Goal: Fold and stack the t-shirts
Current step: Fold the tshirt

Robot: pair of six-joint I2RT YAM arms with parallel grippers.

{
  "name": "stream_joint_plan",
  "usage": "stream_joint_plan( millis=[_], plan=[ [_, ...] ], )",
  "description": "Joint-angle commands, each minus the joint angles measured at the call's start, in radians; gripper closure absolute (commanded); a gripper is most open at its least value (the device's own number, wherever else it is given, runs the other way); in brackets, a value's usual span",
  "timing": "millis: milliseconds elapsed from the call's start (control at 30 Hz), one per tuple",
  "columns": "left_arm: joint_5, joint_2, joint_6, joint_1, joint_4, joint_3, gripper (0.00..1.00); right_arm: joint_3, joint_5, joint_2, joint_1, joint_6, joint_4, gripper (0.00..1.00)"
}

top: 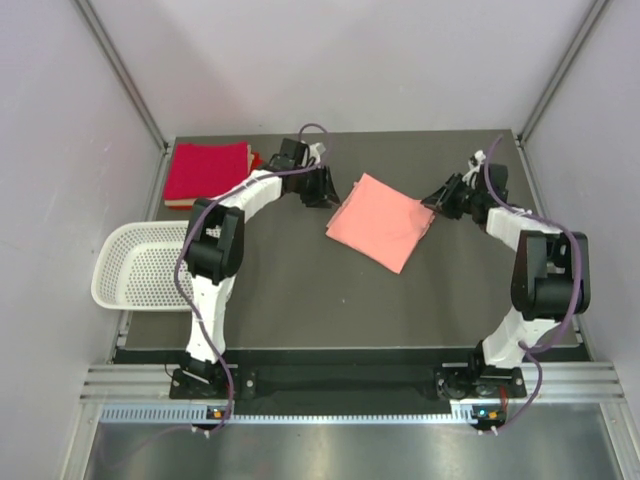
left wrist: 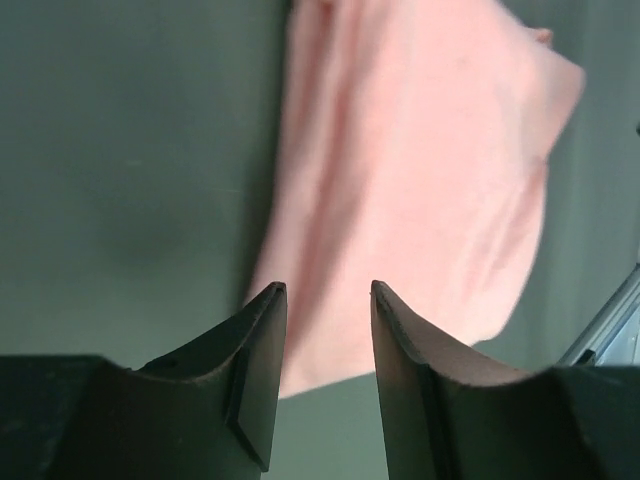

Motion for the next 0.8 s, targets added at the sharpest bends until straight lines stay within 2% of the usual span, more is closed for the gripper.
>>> stream_joint_plan(
  millis=[0,100,233,367,600,767],
  plan=[
    [-0.002,-0.131,0.021,-0.092,0.019,-0.023,0.56,0.074,-0.014,0.031,-0.010,0.004,0.030,0.78],
    [0.039,-0.175,-0.021,-0.153,0.094,-0.092,0.56,0.061,-0.028,0.096,-0.033,0.033,0.097,0.79],
    [0.082,-0.200,-0.085,-0.236,0.339,-0.236,0.56,0.058,-0.063,0.211,-0.075,0.067,0.206,0.78],
    [0.095,-0.158,-0.115,-0.356,0.504,-0.287,0.56,0.093,-0.086,0.299,-0.092,0.068,0.217,0.79],
    [0.076,-0.036,-0.122,-0.420,0.547,-0.285,0.57,0.122,-0.105,0.324,-0.127,0.038,0.197,0.79],
    [0.062,-0.031,-0.136,-0.427,0.556,-0.364,0.57,0.157,-0.140,0.328,-0.127,0.037,0.194,0.78]
  ],
)
